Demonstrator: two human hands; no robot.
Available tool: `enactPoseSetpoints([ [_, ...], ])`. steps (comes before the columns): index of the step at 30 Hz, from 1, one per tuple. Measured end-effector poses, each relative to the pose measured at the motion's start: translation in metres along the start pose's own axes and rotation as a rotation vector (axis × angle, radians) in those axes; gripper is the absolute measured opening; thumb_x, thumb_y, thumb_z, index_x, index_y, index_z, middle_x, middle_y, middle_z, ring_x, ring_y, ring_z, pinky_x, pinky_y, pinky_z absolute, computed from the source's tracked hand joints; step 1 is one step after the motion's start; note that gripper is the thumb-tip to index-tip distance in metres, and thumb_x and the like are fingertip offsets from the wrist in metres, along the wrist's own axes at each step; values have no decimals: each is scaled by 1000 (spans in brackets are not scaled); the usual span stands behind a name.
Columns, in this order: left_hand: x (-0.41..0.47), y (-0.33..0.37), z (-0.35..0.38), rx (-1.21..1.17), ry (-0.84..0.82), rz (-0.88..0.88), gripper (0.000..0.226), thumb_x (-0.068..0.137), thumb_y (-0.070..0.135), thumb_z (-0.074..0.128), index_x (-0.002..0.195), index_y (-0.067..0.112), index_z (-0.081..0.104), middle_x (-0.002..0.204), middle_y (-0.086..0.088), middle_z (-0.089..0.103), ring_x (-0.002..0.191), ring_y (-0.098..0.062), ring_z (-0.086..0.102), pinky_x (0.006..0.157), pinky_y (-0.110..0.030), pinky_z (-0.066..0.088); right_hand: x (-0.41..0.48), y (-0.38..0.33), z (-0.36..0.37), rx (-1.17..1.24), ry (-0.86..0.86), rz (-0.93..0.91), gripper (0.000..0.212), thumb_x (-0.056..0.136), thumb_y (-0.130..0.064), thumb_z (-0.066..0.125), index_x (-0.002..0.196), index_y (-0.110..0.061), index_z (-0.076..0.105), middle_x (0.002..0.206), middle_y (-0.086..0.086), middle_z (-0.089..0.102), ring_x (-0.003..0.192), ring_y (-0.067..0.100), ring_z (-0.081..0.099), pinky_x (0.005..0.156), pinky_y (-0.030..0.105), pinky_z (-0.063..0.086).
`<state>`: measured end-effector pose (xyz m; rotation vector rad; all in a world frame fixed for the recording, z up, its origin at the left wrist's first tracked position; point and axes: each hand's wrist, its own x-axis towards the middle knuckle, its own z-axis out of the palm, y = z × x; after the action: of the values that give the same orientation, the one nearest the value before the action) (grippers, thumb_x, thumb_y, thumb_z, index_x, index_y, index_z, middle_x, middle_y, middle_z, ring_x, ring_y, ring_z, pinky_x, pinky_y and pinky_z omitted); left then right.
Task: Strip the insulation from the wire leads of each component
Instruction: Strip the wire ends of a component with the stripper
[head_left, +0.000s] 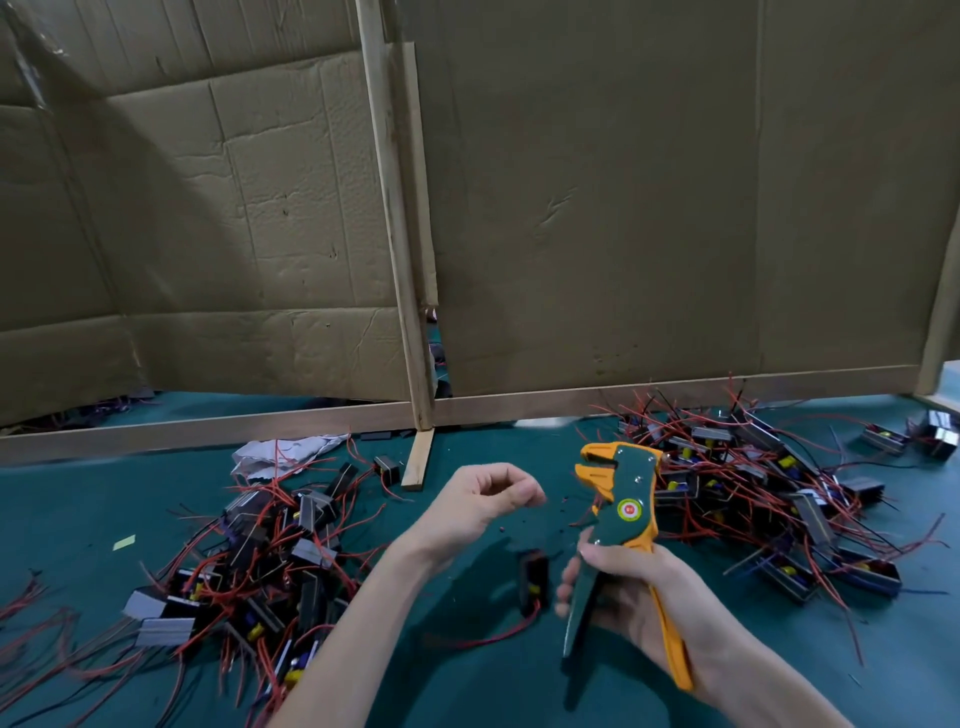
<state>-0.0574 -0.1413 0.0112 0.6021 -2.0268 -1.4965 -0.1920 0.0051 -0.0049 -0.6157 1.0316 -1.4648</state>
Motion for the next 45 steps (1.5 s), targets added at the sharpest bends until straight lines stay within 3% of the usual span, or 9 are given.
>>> enactPoseSetpoints([
  [4, 5, -4, -3, 102, 53, 1, 14, 95, 9, 54, 90, 8, 67, 87, 4, 67, 80, 5, 61, 78, -8, 45, 3, -3, -7, -64, -1, 26, 25, 62, 4, 74, 85, 4, 64, 75, 26, 62, 65, 37, 64, 59, 43, 57],
  [9, 8, -20, 2, 309, 109, -32, 13, 96, 8, 52, 102, 17, 60, 101, 4, 61, 95, -6, 56, 84, -10, 43, 8, -5, -16, -31, 98, 35, 31, 65, -4, 66, 93, 8, 58, 75, 24, 63, 67, 34, 65, 60, 43, 58],
  [17, 9, -46, 28, 612, 250, -100, 10, 87, 27, 66, 86, 23, 57, 86, 8, 62, 82, -11, 57, 75, -21, 44, 8, -11, -22, -4, 112, 24, 31, 69, -4, 66, 95, 9, 57, 77, 24, 64, 68, 34, 66, 60, 43, 59],
  [22, 10, -46, 29, 422, 248, -98, 10, 86, 22, 69, 78, 21, 64, 80, 4, 69, 71, -8, 59, 67, -20, 47, 8, -9, -22, -37, 93, 58, 21, 79, -2, 62, 96, 9, 58, 78, 24, 63, 67, 33, 66, 59, 41, 58],
  [24, 9, -43, 27, 287, 206, -62, 11, 86, 18, 69, 76, 22, 66, 79, 2, 72, 71, -8, 62, 75, -25, 50, 8, -8, -21, -57, 71, 74, 24, 73, -4, 65, 93, 7, 59, 78, 25, 63, 67, 34, 66, 59, 40, 58],
  [29, 8, -22, 16, 119, 231, 44, 16, 83, 14, 72, 73, 26, 71, 69, 8, 66, 66, -5, 56, 69, -19, 47, 6, -10, -20, -127, -32, 93, 27, 62, -1, 74, 86, 4, 65, 78, 26, 63, 69, 36, 65, 63, 43, 57],
  [35, 1, 12, 1, 280, 176, 153, 9, 84, 15, 71, 80, 23, 73, 76, 10, 70, 68, 2, 58, 68, -9, 44, 0, -12, -20, -170, -195, 72, 35, 57, -9, 80, 88, 2, 68, 82, 28, 63, 74, 38, 65, 66, 42, 57],
  [40, -3, 21, 1, 297, 74, 140, 12, 86, 12, 68, 80, 21, 71, 60, 21, 62, 57, 7, 50, 62, -7, 38, 0, -12, -18, -196, -235, 71, 34, 62, -5, 76, 92, 4, 63, 81, 28, 61, 74, 40, 64, 68, 46, 56],
  [45, -5, 25, -3, 297, 23, 108, 9, 86, 14, 69, 82, 21, 73, 73, 5, 64, 67, -3, 51, 66, -12, 41, -4, -13, -16, -241, -219, 82, 30, 65, -8, 75, 89, 3, 61, 77, 26, 59, 69, 38, 62, 65, 45, 57],
])
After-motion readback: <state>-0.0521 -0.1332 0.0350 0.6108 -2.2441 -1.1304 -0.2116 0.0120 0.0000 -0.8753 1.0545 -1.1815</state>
